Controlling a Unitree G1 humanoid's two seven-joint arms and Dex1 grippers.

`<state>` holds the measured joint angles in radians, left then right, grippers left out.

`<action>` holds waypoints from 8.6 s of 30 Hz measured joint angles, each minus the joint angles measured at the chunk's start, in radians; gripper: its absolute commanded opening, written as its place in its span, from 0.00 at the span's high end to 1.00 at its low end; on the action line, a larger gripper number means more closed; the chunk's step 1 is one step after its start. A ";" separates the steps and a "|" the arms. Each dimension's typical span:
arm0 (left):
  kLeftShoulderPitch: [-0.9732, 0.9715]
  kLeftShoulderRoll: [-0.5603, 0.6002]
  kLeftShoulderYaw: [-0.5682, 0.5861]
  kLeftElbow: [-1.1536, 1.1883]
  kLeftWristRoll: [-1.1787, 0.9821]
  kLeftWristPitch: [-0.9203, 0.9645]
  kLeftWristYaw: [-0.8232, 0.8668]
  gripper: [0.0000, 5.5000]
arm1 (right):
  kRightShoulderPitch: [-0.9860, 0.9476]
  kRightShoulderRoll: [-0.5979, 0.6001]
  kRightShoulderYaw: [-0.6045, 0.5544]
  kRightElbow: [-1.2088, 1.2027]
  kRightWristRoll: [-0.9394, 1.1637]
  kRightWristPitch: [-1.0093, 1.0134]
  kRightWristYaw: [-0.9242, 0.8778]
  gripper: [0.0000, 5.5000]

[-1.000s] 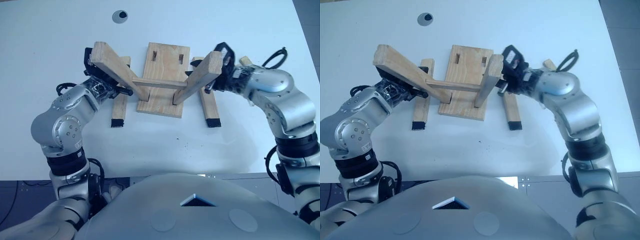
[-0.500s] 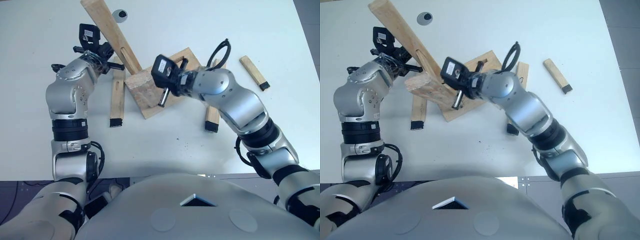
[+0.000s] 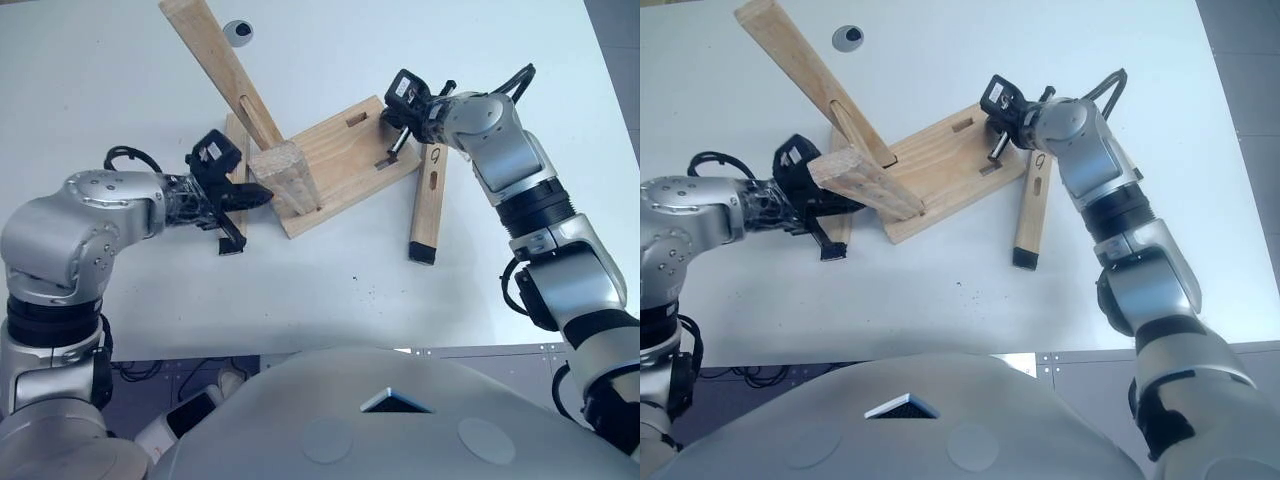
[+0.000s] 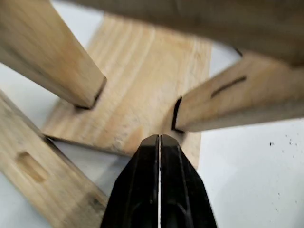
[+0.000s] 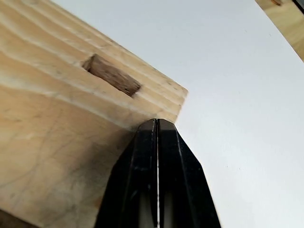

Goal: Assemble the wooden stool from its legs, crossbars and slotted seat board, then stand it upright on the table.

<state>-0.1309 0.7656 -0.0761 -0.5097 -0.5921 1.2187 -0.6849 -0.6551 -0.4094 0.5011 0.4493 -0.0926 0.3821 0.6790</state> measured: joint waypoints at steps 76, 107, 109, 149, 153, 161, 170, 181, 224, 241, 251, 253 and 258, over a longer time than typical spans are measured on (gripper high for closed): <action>-0.037 -0.333 0.011 0.361 0.183 -0.183 0.282 1.00 | 0.219 -0.037 -0.052 -0.321 0.004 0.164 0.470 1.00; 0.002 -0.467 0.341 0.389 0.257 -0.438 0.537 1.00 | 0.079 -0.139 -0.653 0.097 0.218 0.295 -0.079 0.43; 0.032 -0.493 0.358 0.362 0.256 -0.442 0.556 1.00 | 0.078 -0.209 -0.639 0.106 0.217 0.325 -0.023 0.40; -0.034 -0.533 0.433 0.329 0.171 -0.465 0.552 0.93 | 0.238 -0.286 -0.569 0.096 0.225 0.129 0.056 0.77; -0.118 -0.525 0.505 0.257 0.098 -0.502 0.551 0.82 | 0.122 -0.250 -0.653 0.077 0.247 0.054 -0.078 0.77; -0.448 -0.552 0.425 0.164 -0.078 -0.479 0.561 0.61 | -0.109 -0.029 -0.614 -0.140 0.257 -0.102 -0.243 0.77; -0.569 -0.660 0.323 0.214 -0.182 -0.447 0.572 0.42 | -0.159 0.089 -0.505 -0.376 0.260 -0.193 -0.227 0.77; -0.532 -0.571 0.308 0.139 -0.234 -0.440 0.489 0.47 | -0.062 0.066 -0.408 -0.534 0.434 -0.008 0.092 0.77; 0.126 -0.393 0.540 0.159 -0.318 -0.512 0.575 0.93 | -0.247 0.038 -0.784 -0.123 0.364 -0.078 -0.432 0.78; 0.204 -0.444 0.399 0.329 -0.041 -0.815 0.398 0.93 | -0.217 0.041 -0.741 -0.098 0.334 -0.119 -0.454 1.00; 0.290 -0.508 0.224 0.457 0.258 -1.271 0.398 0.93 | -0.173 0.041 -0.734 -0.107 0.297 -0.142 -0.466 1.00; 0.288 -0.511 0.225 0.475 0.258 -1.299 0.392 0.93 | -0.173 0.041 -0.734 -0.106 0.296 -0.142 -0.466 1.00; 0.330 -0.504 0.217 0.558 0.268 -1.208 0.391 0.78 | -0.173 0.038 -0.733 -0.097 0.283 -0.149 -0.465 1.00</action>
<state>0.1988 0.2619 0.1406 0.0487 -0.3240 0.0104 -0.2940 -0.8280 -0.3710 -0.2321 0.3525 0.1902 0.2331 0.2143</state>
